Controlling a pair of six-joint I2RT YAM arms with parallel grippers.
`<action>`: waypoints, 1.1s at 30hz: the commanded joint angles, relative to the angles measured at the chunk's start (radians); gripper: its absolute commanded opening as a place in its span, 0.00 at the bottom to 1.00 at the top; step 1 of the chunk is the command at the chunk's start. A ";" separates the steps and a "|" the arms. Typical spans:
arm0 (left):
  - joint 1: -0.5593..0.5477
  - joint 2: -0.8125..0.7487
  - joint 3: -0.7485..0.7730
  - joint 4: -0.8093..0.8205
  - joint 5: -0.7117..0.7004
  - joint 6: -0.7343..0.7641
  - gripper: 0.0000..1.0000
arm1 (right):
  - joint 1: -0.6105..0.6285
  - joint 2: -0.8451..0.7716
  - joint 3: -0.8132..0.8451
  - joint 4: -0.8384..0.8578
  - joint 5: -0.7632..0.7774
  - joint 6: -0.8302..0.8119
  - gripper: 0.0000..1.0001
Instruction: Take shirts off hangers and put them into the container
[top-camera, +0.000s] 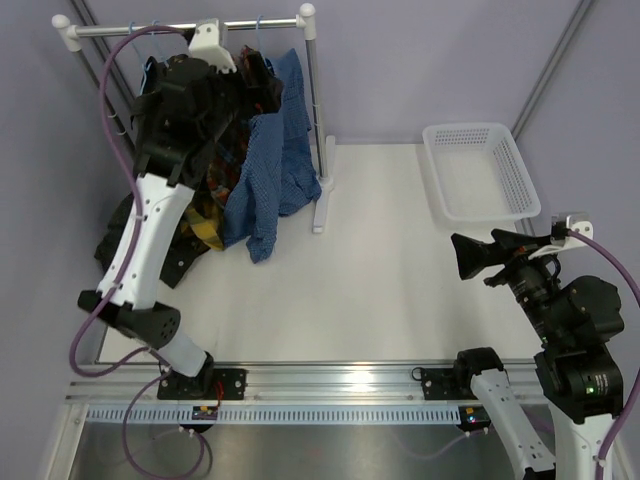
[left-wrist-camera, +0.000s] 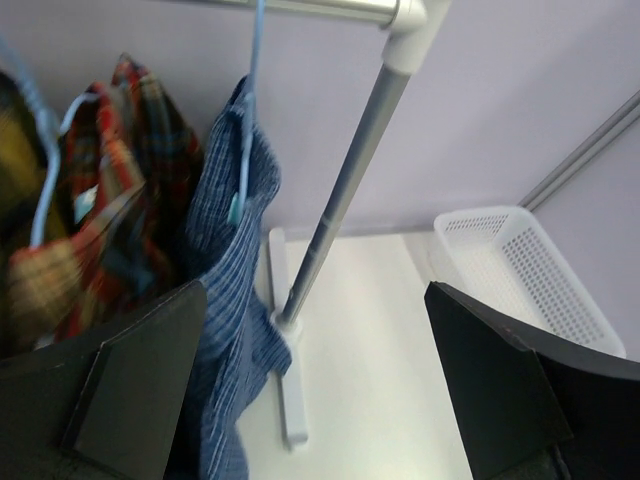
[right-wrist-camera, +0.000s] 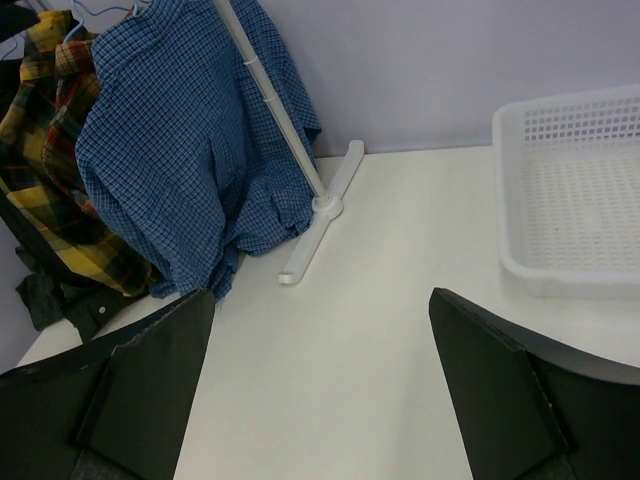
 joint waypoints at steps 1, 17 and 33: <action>-0.003 0.104 0.145 0.113 0.058 -0.039 0.97 | 0.014 0.002 0.024 -0.008 -0.010 -0.049 1.00; 0.105 0.303 0.162 0.257 0.127 -0.033 0.83 | 0.014 0.032 0.029 -0.073 -0.046 -0.053 0.99; 0.123 0.365 0.177 0.327 0.186 -0.060 0.41 | 0.014 0.032 0.006 -0.082 -0.026 -0.048 0.99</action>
